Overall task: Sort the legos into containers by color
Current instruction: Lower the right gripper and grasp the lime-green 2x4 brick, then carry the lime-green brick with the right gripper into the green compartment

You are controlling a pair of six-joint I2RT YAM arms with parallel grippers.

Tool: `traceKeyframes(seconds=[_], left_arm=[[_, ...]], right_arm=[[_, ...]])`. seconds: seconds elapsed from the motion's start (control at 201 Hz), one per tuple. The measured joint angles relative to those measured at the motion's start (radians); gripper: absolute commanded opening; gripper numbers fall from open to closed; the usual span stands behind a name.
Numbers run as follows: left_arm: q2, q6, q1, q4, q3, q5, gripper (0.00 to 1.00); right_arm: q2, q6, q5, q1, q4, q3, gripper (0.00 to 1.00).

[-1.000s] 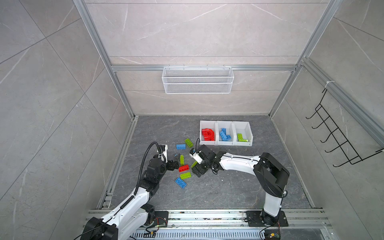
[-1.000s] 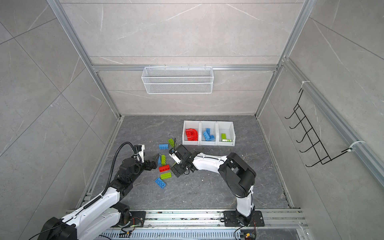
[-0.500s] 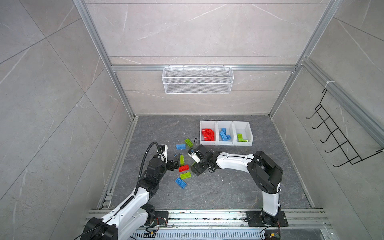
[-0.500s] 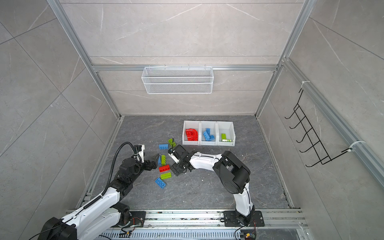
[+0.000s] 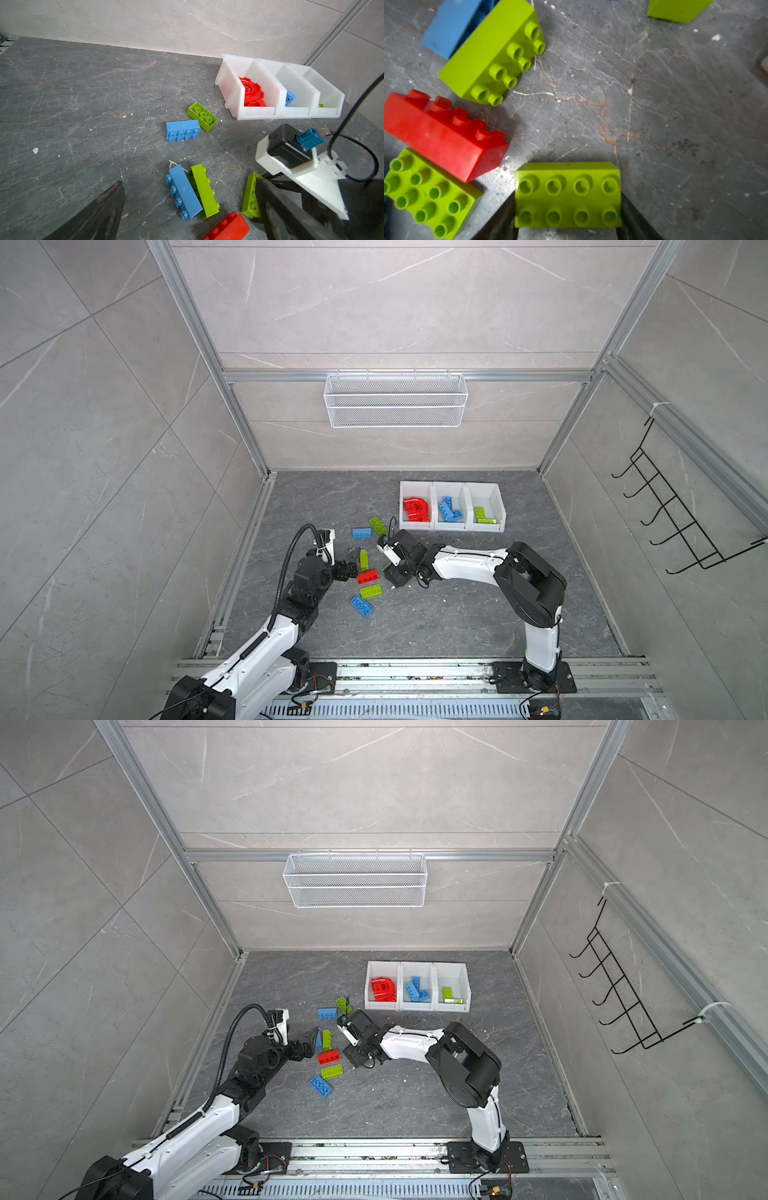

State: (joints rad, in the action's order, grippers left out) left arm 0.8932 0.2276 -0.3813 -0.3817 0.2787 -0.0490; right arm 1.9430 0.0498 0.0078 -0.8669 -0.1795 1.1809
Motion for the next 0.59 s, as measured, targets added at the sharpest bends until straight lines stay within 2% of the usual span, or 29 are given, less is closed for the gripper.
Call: traceKeyframes(seconds=[0.184,0.438,0.592], left_arm=[[0.0,0.0,0.0,0.0,0.0,0.001,1.0],[-0.005,0.0,0.0,0.0,0.0,0.001,1.0],[-0.006,0.0,0.0,0.0,0.0,0.001,1.0]], right_arm=[[-0.094,0.033,-0.032,0.064,0.019,-0.054,0.43],[-0.238,0.105,-0.137,0.3,0.019,-0.072,0.4],[-0.261,0.133,-0.151,0.372,-0.01,-0.062,0.4]])
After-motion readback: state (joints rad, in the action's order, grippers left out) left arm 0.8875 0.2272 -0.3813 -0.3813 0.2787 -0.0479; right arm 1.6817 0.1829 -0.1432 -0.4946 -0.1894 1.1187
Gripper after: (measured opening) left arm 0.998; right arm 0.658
